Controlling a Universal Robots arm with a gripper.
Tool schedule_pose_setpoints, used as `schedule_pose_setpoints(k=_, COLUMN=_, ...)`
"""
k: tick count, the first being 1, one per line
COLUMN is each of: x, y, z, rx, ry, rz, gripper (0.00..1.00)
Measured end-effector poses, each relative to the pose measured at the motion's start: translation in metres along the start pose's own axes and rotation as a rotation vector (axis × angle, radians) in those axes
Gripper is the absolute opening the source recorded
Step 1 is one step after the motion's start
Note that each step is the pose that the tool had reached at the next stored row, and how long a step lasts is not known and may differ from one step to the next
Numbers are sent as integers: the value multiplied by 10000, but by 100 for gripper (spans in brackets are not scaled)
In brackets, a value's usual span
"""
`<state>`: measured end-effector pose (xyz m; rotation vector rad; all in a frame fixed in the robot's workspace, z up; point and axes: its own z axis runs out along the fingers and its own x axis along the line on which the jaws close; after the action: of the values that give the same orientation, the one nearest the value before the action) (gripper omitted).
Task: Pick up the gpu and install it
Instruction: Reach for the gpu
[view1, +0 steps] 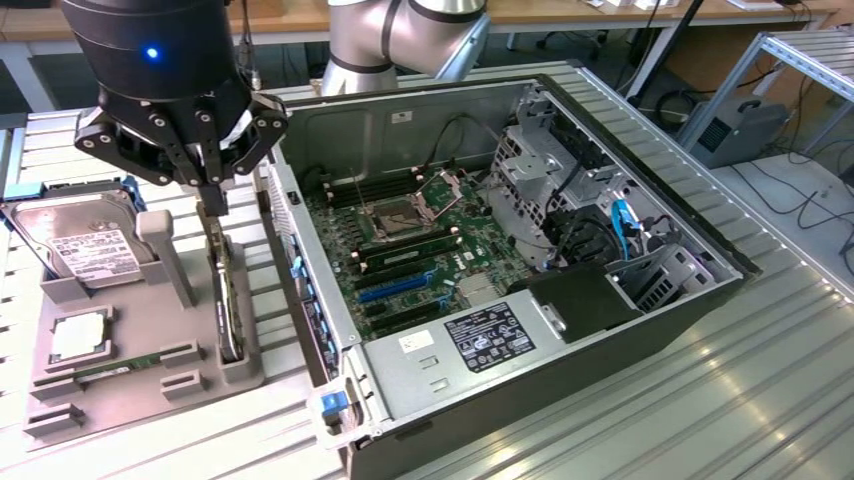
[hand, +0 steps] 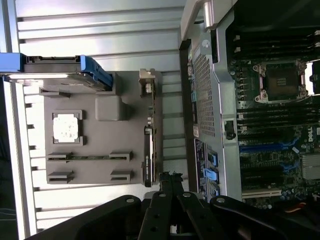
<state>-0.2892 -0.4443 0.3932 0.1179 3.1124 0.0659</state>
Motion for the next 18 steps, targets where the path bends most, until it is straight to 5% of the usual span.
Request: schedule_pose_setpoints(k=18, x=-5, y=-61, z=-2, rx=0, ry=0, rz=0, gripper=11)
